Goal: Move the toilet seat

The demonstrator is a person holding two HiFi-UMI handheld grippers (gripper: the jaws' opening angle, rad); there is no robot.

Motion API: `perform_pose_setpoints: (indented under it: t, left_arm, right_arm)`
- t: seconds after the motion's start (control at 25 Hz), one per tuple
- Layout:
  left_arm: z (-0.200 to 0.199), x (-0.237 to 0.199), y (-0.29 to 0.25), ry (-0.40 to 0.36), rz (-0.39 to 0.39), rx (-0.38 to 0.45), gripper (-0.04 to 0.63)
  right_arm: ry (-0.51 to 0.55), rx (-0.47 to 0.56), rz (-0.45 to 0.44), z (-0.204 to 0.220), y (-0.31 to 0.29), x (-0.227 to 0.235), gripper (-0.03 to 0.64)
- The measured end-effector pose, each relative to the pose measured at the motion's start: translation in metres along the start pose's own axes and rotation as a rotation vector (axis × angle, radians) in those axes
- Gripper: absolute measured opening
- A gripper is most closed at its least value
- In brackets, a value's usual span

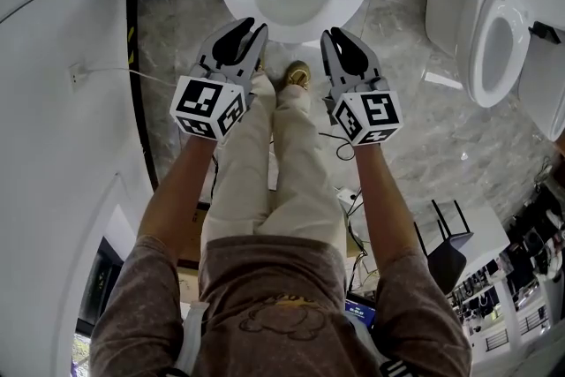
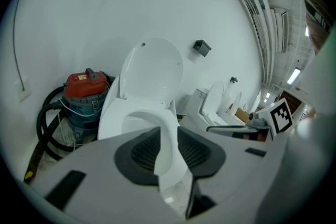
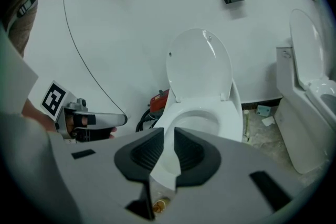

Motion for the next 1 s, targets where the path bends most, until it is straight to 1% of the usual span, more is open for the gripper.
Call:
perform_pose_setpoints:
  t: [0.2, 0.28, 0.4, 0.48, 0.56, 0.64, 0.72, 1.0]
  left_arm:
    - [0.011, -0.003, -0.003, 0.025, 0.005, -0.026, 0.187]
    - [0.015, -0.003, -0.004, 0.034, 0.01, -0.043, 0.222]
    - [0.02, -0.006, -0.005, 0.052, 0.017, -0.065, 0.265]
    - [0.025, -0.009, -0.007, 0.075, 0.017, -0.078, 0.301]
    - [0.031, -0.013, -0.009, 0.112, 0.015, -0.092, 0.327]
    - [0.037, -0.017, -0.01, 0.14, 0.008, -0.109, 0.348]
    - [0.043, -0.02, -0.013, 0.143, 0.005, -0.129, 0.361]
    - [0.074, -0.035, -0.026, 0.168, -0.003, -0.217, 0.374]
  right_arm:
    - [-0.035, -0.017, 0.012, 0.009, -0.002, 0.007, 0.14]
    - [-0.046, -0.034, 0.008, 0.015, -0.003, 0.009, 0.19]
    - [-0.065, -0.054, 0.005, 0.024, -0.003, 0.011, 0.237]
    - [-0.088, -0.063, 0.012, 0.03, -0.005, 0.012, 0.266]
    - [-0.115, -0.074, 0.019, 0.037, -0.007, 0.014, 0.323]
    - [-0.142, -0.089, 0.02, 0.043, -0.01, 0.016, 0.342]
    - [-0.162, -0.105, 0.021, 0.048, -0.013, 0.018, 0.362]
    - [-0.199, -0.174, 0.043, 0.073, -0.023, 0.032, 0.365]
Point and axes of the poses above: the fingertips, and each gripper's own axes: y backward along the fingers, x to its right, z out of its underside, the point moved 10 cm from there along y, backward along the fingers, and after that the axes turned 1 degree about -y, right-handed, at the moved point
